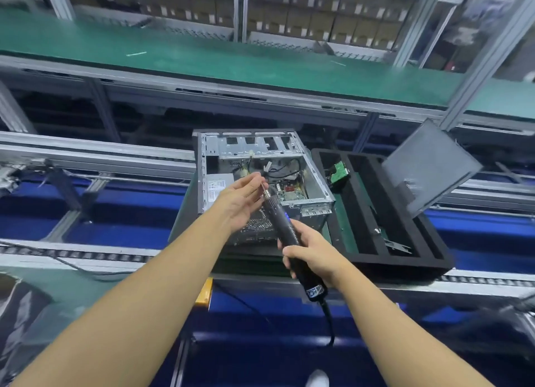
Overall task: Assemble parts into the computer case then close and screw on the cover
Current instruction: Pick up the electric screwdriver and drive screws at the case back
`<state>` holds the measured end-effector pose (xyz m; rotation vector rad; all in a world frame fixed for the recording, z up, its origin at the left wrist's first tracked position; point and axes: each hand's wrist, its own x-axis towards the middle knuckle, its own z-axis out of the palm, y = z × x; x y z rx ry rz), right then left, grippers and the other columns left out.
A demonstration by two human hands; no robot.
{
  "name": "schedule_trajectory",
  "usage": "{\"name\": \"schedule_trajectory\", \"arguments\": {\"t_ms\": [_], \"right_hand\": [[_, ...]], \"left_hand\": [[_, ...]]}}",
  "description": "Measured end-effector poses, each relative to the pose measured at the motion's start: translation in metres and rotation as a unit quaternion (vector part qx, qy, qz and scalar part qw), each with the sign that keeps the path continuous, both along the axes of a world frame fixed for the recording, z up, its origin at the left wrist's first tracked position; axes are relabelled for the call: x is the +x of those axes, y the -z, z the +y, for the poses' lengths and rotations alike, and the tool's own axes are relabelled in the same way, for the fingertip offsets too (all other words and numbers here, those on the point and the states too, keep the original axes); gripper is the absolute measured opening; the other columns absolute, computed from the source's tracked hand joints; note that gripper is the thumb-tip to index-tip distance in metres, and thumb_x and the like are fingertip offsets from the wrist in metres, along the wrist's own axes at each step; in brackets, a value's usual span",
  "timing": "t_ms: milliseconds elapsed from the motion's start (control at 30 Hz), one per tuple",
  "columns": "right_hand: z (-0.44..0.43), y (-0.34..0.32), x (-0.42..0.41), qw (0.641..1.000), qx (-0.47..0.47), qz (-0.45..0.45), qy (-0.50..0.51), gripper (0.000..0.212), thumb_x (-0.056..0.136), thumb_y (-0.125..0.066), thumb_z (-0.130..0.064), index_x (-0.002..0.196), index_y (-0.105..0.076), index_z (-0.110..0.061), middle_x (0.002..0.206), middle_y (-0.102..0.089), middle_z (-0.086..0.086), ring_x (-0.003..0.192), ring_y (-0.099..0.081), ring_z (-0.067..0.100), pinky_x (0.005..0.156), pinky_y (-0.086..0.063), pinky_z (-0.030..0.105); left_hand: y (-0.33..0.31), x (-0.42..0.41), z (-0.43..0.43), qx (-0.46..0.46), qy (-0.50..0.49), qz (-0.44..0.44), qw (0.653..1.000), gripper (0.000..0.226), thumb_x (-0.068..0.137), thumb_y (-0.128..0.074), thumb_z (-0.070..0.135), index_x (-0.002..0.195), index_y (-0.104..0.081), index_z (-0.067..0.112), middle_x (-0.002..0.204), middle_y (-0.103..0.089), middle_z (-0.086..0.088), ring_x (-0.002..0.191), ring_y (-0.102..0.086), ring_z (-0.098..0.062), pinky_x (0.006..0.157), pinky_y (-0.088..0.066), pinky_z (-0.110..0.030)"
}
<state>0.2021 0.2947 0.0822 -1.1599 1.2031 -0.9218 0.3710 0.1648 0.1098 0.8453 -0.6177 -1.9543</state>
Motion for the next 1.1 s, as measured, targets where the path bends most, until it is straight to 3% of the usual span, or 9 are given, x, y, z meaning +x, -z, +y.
{"name": "schedule_trajectory", "arguments": {"t_ms": [300,400,533,667,733,800,867,1000,1100], "right_hand": [[0.015,0.011,0.039,1.000,0.003,0.008,0.013,0.042,0.083,-0.061,-0.003,0.120,-0.056,-0.023,0.093,-0.063,0.006,0.068,-0.059,0.022,0.057,-0.053,0.036],[0.015,0.017,0.050,1.000,0.010,-0.001,0.014,0.044,0.081,-0.064,-0.006,0.121,-0.056,-0.024,0.094,-0.063,0.007,0.068,-0.059,0.022,0.059,-0.053,0.038],[0.010,0.035,0.065,1.000,0.017,-0.023,-0.004,0.076,0.077,-0.072,-0.012,0.142,-0.044,-0.036,0.098,-0.061,0.006,0.069,-0.058,0.022,0.062,-0.054,0.040],[0.009,0.060,0.079,0.999,0.037,-0.028,-0.021,0.098,0.074,-0.078,-0.020,0.148,-0.028,-0.058,0.119,-0.057,0.006,0.070,-0.062,0.024,0.065,-0.055,0.039],[0.011,0.070,0.083,0.998,0.050,-0.028,-0.027,0.099,0.075,-0.078,-0.022,0.149,-0.024,-0.059,0.126,-0.055,0.006,0.069,-0.064,0.024,0.067,-0.056,0.039],[0.012,0.077,0.087,0.997,0.068,-0.033,-0.033,0.100,0.076,-0.078,-0.024,0.151,-0.021,-0.058,0.126,-0.055,0.008,0.068,-0.064,0.026,0.069,-0.057,0.040],[0.014,0.081,0.092,0.995,0.081,-0.036,-0.038,0.101,0.076,-0.078,-0.025,0.152,-0.019,-0.058,0.121,-0.058,0.008,0.069,-0.063,0.025,0.070,-0.057,0.042],[0.015,0.084,0.100,0.994,0.098,-0.028,-0.049,0.103,0.075,-0.078,-0.029,0.149,-0.014,-0.062,0.119,-0.062,0.004,0.067,-0.065,0.022,0.069,-0.059,0.038],[0.011,0.084,0.104,0.992,0.103,-0.030,-0.062,0.104,0.079,-0.077,-0.027,0.153,-0.011,-0.059,0.121,-0.062,0.005,0.065,-0.067,0.022,0.064,-0.057,0.032]], "left_hand": [[0.006,0.028,0.018,0.005,0.003,-0.059,0.998,0.024,0.088,-0.069,0.012,0.110,-0.067,0.004,0.089,-0.072,-0.006,0.071,-0.070,-0.014,0.062,-0.058,-0.026],[0.009,0.034,0.018,0.006,0.004,-0.104,0.995,0.024,0.092,-0.067,0.016,0.112,-0.068,0.005,0.093,-0.071,-0.006,0.081,-0.065,-0.018,0.073,-0.057,-0.030],[0.016,0.046,0.016,-0.048,0.014,-0.233,0.971,0.018,0.093,-0.067,0.018,0.106,-0.071,0.007,0.095,-0.077,-0.005,0.086,-0.069,-0.018,0.065,-0.057,-0.026],[0.019,0.071,-0.003,-0.188,-0.045,-0.488,0.851,0.033,0.094,-0.057,0.043,0.088,-0.077,0.018,0.080,-0.076,0.007,0.075,-0.069,-0.013,0.066,-0.055,-0.029],[0.022,0.085,-0.016,-0.263,-0.105,-0.551,0.785,0.035,0.089,-0.045,0.043,0.089,-0.075,0.025,0.092,-0.075,0.012,0.072,-0.065,-0.015,0.067,-0.051,-0.030],[0.031,0.095,-0.030,-0.344,-0.044,-0.602,0.720,0.035,0.091,-0.045,0.025,0.114,-0.071,0.025,0.124,-0.067,0.008,0.102,-0.063,-0.017,0.089,-0.050,-0.033],[0.042,0.100,-0.037,-0.416,0.099,-0.645,0.634,0.048,0.093,-0.044,0.005,0.135,-0.060,0.020,0.150,-0.047,0.002,0.137,-0.040,-0.018,0.114,-0.031,-0.035],[0.060,0.111,-0.031,-0.422,0.167,-0.584,0.673,0.067,0.083,-0.044,-0.009,0.141,-0.053,0.023,0.156,-0.034,0.012,0.147,-0.013,-0.001,0.116,-0.016,-0.024],[0.066,0.116,-0.028,-0.457,0.163,-0.602,0.634,0.070,0.081,-0.058,0.002,0.146,-0.047,0.027,0.158,-0.029,0.017,0.144,-0.006,0.007,0.113,-0.021,-0.026]]}}
